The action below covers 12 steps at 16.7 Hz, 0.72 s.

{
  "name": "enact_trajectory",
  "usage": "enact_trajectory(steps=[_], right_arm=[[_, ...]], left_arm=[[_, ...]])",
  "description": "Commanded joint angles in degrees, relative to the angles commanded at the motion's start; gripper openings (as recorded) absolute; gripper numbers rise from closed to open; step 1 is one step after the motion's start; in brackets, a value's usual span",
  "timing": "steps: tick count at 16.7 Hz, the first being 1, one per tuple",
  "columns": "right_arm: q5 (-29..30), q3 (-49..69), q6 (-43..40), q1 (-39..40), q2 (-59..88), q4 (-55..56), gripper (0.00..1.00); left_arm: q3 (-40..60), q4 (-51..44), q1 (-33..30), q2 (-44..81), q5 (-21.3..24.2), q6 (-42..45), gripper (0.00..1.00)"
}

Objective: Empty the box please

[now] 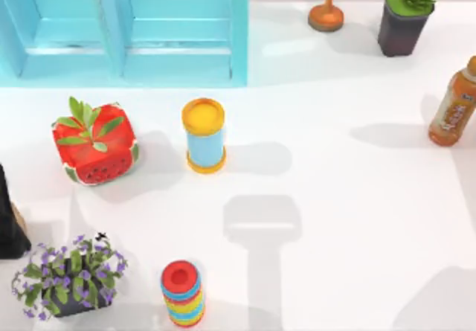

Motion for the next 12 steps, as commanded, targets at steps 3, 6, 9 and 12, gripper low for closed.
enact_trajectory(steps=[3,6,9,12], right_arm=[[0.00,0.00,0.00,0.00,0.00,0.00,0.10],[0.00,0.00,0.00,0.00,0.00,0.00,0.00],[0.00,0.00,0.00,0.00,0.00,0.00,0.00],[0.00,0.00,0.00,0.00,0.00,0.00,0.00]], left_arm=[[0.00,0.00,0.00,0.00,0.00,0.00,1.00],[0.00,0.00,0.00,0.00,0.00,0.00,1.00],[0.00,0.00,0.00,0.00,0.00,0.00,1.00],[0.00,0.00,0.00,0.00,0.00,0.00,1.00]])
